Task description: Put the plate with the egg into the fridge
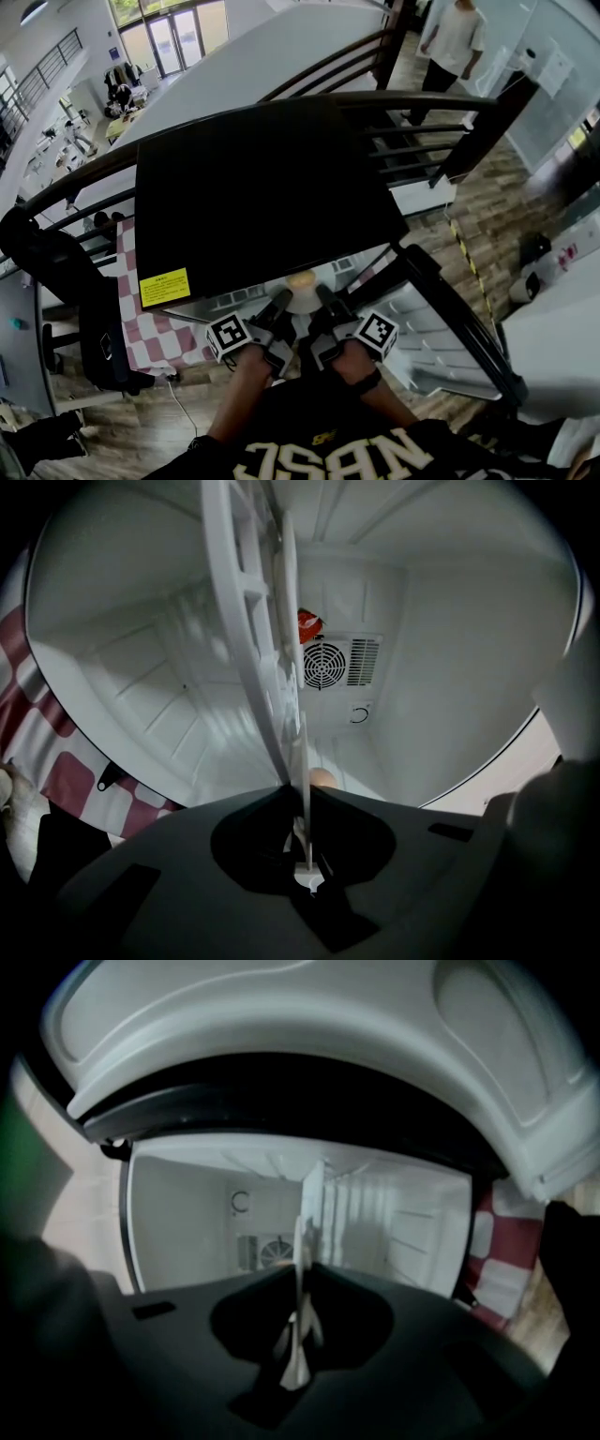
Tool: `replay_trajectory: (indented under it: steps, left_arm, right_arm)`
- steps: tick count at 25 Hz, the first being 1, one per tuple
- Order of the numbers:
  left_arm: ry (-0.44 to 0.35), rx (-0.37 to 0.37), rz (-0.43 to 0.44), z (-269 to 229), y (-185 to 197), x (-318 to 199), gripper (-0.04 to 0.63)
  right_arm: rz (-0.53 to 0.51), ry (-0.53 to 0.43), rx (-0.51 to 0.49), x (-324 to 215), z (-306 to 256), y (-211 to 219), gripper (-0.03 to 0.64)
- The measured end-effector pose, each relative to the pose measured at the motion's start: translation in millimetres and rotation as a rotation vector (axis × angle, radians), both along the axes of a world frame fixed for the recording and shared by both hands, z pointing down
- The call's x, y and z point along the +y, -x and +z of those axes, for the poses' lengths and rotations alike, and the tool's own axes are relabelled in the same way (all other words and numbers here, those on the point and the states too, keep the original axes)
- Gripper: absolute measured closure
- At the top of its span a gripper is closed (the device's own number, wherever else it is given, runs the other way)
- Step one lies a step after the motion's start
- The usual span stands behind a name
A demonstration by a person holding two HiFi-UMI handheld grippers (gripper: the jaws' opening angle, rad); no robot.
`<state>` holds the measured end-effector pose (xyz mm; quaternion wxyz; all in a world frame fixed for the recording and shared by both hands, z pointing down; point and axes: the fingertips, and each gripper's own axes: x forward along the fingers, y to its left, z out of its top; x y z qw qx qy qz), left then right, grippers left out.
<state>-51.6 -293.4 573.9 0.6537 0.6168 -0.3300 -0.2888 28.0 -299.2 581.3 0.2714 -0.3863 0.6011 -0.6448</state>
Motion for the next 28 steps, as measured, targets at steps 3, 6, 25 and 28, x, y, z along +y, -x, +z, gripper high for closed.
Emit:
replay_trajectory:
  steps: [3,6,25,28]
  left_arm:
    - [0.001,-0.011,0.002,0,-1,-2,0.543]
    - [0.002,-0.021,0.009,0,-1,-3,0.546]
    - [-0.014,-0.014,-0.021,-4,-3,-3,0.542]
    - [-0.029,0.011,-0.02,-8,-1,-3,0.492]
  right_arm:
    - [0.008,0.003,0.005,-3,1,-2,0.563]
    - [0.014,0.002,0.013,-7,1,-3,0.563]
    - [0.024,-0.042,0.011,-13,-3,-8,0.561]
    - [0.002,-0.076,0.016,-13,-6,-8,0.518]
